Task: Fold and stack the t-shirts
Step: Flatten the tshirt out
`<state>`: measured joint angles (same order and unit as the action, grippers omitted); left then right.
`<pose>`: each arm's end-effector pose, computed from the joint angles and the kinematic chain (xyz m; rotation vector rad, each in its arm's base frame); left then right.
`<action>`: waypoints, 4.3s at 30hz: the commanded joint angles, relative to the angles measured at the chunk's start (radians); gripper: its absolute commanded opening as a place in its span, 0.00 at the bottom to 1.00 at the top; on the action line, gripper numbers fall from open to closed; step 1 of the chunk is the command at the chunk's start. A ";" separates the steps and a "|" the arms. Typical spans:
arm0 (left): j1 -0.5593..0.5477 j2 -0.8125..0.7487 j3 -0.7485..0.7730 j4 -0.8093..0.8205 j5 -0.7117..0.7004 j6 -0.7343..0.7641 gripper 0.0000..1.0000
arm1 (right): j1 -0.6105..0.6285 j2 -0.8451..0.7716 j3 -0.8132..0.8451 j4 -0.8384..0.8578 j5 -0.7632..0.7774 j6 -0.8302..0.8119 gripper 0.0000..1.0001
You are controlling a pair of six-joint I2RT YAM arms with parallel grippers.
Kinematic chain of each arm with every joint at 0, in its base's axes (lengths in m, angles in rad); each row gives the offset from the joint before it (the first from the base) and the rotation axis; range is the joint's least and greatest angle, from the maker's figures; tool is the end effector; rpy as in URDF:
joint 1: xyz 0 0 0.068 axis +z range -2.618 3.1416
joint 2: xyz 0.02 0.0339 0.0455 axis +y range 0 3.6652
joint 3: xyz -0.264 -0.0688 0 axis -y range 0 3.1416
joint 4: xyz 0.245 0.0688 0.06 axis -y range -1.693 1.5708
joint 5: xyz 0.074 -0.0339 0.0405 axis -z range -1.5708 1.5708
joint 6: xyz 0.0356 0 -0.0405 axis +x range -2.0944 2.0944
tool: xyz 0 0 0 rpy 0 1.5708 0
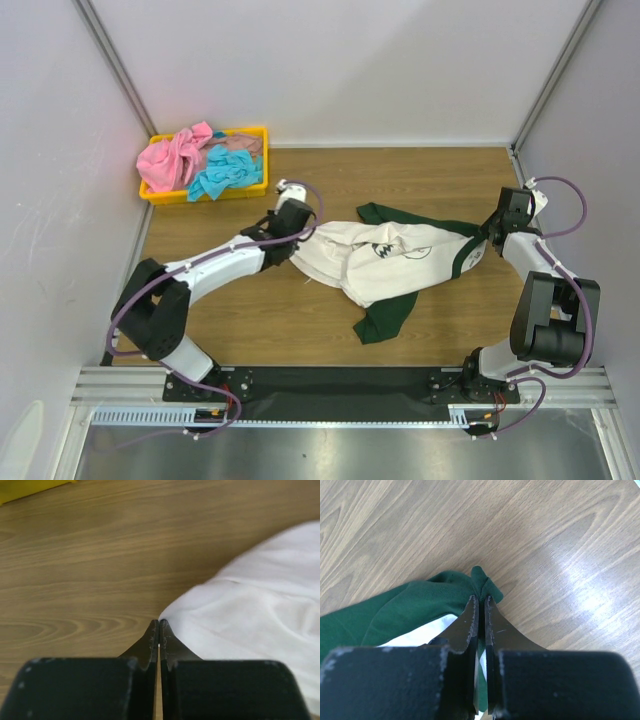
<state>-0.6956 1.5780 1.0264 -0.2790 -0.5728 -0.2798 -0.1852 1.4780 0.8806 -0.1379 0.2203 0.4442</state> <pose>0.2673 -0.1980 0.2235 0.2111 2.2360 0.1749 0.3057 -0.0652 0.2152 0.8138 2.1377 -0.1196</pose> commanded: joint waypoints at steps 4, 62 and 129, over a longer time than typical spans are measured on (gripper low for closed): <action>0.129 -0.056 -0.058 0.069 0.011 -0.006 0.00 | -0.007 -0.013 0.014 0.021 0.019 0.002 0.00; 0.321 0.020 -0.285 0.437 0.380 -0.407 0.73 | 0.489 0.120 0.339 -0.206 -0.085 -0.044 0.82; 0.338 -0.323 -0.180 0.299 0.189 -0.168 0.00 | 0.997 0.283 0.287 -0.106 0.045 -0.174 0.74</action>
<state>-0.3660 1.2453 0.8085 -0.0101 -0.3645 -0.4442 0.8059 1.7554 1.1152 -0.2680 0.2474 0.2596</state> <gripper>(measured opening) 0.010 0.758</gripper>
